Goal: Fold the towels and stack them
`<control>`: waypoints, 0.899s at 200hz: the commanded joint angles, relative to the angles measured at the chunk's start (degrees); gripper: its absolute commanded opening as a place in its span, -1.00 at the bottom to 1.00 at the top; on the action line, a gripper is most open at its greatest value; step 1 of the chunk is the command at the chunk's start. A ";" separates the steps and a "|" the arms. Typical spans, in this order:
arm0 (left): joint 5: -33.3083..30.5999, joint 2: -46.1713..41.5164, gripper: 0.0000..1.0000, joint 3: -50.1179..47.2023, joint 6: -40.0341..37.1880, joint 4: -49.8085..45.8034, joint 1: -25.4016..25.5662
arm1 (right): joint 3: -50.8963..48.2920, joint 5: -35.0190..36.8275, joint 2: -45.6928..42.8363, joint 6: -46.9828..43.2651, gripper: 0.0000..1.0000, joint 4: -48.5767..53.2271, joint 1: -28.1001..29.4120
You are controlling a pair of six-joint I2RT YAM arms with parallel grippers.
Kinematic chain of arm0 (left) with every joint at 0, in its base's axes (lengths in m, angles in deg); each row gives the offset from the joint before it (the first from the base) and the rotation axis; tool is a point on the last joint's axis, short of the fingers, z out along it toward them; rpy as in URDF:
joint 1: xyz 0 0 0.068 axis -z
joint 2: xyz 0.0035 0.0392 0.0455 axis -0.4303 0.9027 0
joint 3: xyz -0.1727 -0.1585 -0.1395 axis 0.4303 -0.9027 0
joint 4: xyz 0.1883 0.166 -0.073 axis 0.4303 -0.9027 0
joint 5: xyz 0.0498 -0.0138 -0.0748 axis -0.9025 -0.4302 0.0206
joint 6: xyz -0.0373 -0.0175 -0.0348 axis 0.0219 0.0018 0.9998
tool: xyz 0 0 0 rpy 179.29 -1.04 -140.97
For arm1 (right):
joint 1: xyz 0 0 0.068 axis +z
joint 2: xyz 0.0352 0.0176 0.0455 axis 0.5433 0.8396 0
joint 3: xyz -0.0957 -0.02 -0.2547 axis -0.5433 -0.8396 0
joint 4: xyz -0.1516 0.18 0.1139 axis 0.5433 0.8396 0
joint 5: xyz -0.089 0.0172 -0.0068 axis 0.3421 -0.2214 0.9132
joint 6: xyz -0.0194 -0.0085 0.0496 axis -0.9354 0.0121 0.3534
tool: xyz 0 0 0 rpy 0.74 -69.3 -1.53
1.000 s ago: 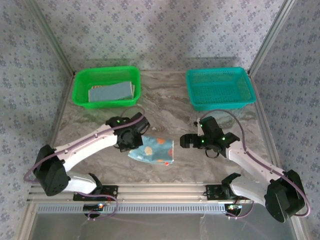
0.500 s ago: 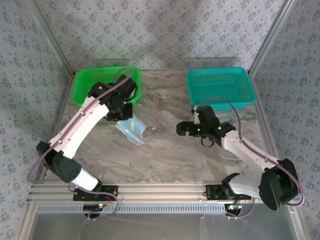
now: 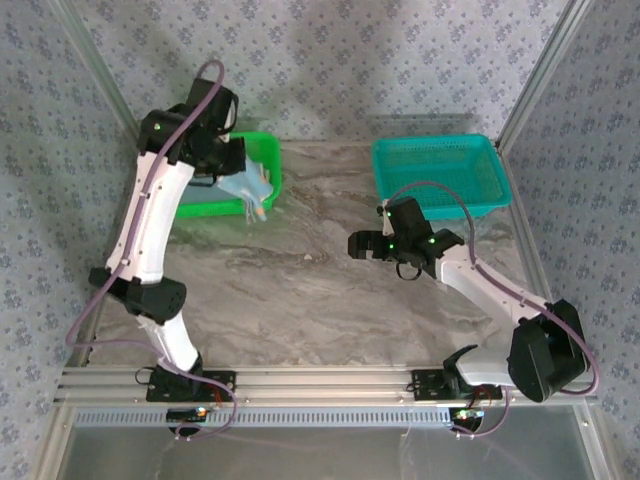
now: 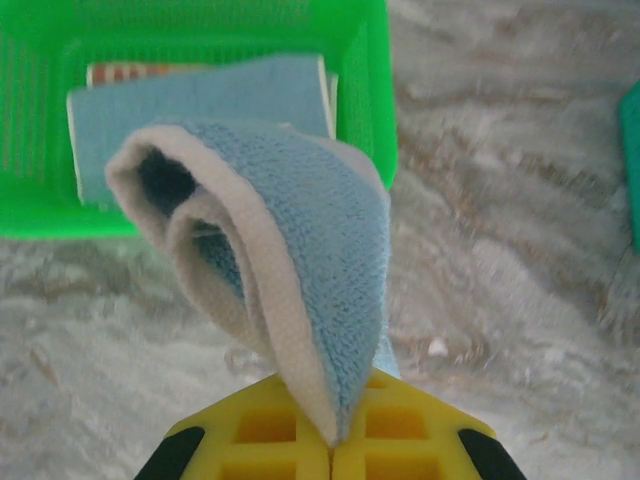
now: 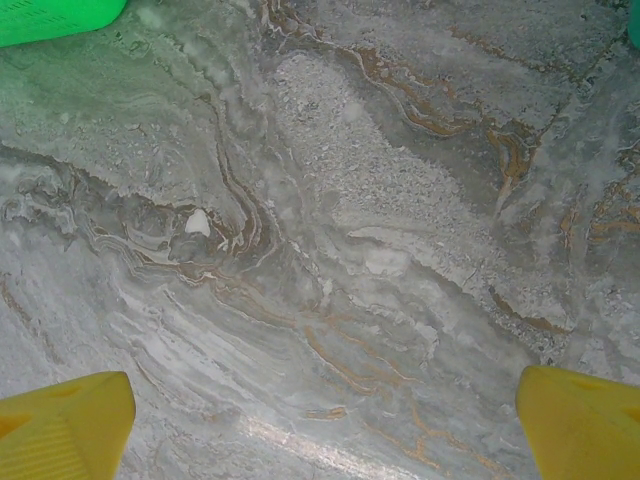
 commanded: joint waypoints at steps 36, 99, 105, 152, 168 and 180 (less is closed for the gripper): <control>5.94 7.89 -1.00 14.13 -3.46 1.92 -6.82 | 1.85 1.31 -0.09 -0.93 1.00 3.68 -0.45; 4.52 14.68 -1.00 18.17 -5.70 5.41 -12.38 | 0.68 2.36 -1.50 0.03 1.00 5.28 -0.63; 4.42 15.28 -1.00 18.25 -6.21 5.78 -12.44 | 0.59 2.47 -1.62 0.12 1.00 5.32 -0.68; 8.89 18.88 -1.00 19.21 -7.28 7.74 -12.20 | 0.14 3.00 -1.92 0.64 1.00 5.99 -1.00; 10.52 19.47 -1.00 19.38 -7.10 8.87 -11.79 | -0.15 3.00 -1.95 0.91 1.00 6.01 -1.13; 11.28 19.82 -1.00 19.72 -7.02 9.51 -11.32 | -0.36 2.89 -1.86 1.00 1.00 5.98 -1.21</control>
